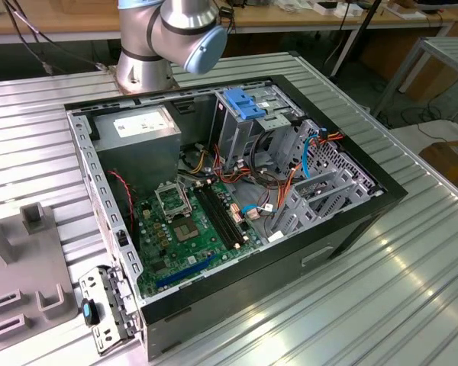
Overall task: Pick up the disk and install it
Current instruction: 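Reach for the disk, then pick up the disk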
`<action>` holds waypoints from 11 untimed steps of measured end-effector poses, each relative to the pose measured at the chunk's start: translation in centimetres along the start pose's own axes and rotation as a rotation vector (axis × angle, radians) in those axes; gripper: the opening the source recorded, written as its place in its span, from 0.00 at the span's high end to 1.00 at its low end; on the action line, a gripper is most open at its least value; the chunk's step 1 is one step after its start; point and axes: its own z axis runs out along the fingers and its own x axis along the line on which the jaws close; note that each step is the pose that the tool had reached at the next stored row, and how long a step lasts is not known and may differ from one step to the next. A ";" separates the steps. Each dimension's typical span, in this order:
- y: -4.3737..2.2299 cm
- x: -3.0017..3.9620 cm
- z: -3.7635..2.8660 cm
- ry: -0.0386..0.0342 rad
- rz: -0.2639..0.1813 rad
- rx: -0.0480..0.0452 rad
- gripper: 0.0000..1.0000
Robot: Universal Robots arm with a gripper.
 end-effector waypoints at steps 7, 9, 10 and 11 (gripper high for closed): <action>0.01 0.78 -0.01 -0.0033 0.000 0.0158 0.89; 0.01 0.78 -0.01 -0.0034 0.000 0.0157 0.89; 0.01 0.78 -0.02 -0.0033 0.000 0.0158 0.89; 0.00 0.79 -0.02 -0.0033 -0.001 0.0158 0.89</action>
